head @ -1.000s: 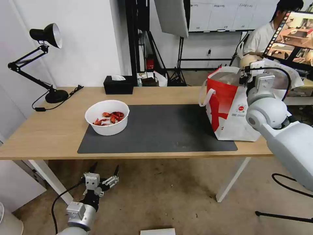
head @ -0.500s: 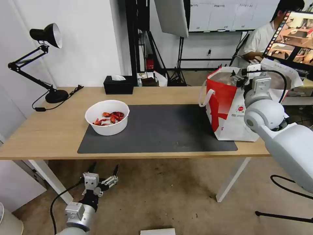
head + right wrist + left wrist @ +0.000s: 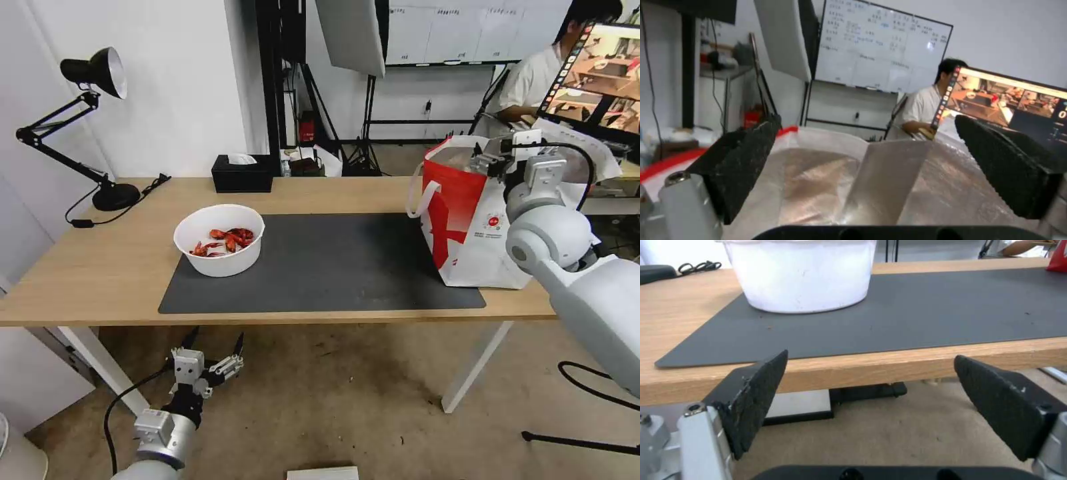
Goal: Pick up the trash from the table and place it into the takeout bag.
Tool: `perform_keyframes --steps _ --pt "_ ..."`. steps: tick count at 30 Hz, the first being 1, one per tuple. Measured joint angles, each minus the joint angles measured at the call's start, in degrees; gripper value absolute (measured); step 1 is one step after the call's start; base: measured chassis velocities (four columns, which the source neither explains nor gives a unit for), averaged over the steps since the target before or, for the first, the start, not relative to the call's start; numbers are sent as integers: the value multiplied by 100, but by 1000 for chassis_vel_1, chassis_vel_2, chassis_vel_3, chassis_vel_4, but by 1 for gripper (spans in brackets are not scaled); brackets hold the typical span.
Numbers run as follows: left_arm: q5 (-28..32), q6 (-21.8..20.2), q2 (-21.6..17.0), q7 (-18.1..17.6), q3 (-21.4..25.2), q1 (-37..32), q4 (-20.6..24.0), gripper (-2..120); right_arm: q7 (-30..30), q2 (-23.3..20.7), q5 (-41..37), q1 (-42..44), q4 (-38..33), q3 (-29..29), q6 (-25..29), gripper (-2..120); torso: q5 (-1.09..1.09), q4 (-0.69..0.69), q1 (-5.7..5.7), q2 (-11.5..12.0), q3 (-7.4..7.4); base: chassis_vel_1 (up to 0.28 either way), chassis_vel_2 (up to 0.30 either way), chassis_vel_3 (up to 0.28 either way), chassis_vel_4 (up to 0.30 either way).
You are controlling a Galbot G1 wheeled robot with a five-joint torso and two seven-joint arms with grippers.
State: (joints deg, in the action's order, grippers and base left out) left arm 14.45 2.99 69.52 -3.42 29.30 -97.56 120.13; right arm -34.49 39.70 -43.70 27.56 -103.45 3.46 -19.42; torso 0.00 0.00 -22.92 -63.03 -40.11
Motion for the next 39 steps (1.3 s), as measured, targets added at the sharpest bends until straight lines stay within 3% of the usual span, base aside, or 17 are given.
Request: perform_keyframes --steps 8,19,22,23,30,39 --pt "0 -1 6 -1 -18 -2 -9 100 429 -158 -264 382 -361 355 616 100 0 0 0 0 0 0 0 0 0" --pt "2 17 104 -2 -68 32 -48 100 1364 -706 -633 2302 -1563 1020 1181 100 -1 -2 1 0 1 0 0 0 0" --pt "5 35 130 -3 -79 19 -60 100 1871 -469 -533 3378 -1861 1481 1589 100 0 0 0 0 1 0 0 0 0" --pt "5 35 130 -3 -79 19 -60 100 1871 -469 -533 3378 -1861 1481 1589 100 0 0 0 0 1 0 0 0 0" --pt "5 55 121 -3 -94 16 -101 100 2542 396 144 5160 -2069 2267 2241 100 -1 1 1 0 0 0 0 0 0" --pt "8 64 116 -4 -133 53 -177 100 2960 1367 912 6592 -1977 2606 2780 100 -1 -2 1 -1 1 0 0 0 0"
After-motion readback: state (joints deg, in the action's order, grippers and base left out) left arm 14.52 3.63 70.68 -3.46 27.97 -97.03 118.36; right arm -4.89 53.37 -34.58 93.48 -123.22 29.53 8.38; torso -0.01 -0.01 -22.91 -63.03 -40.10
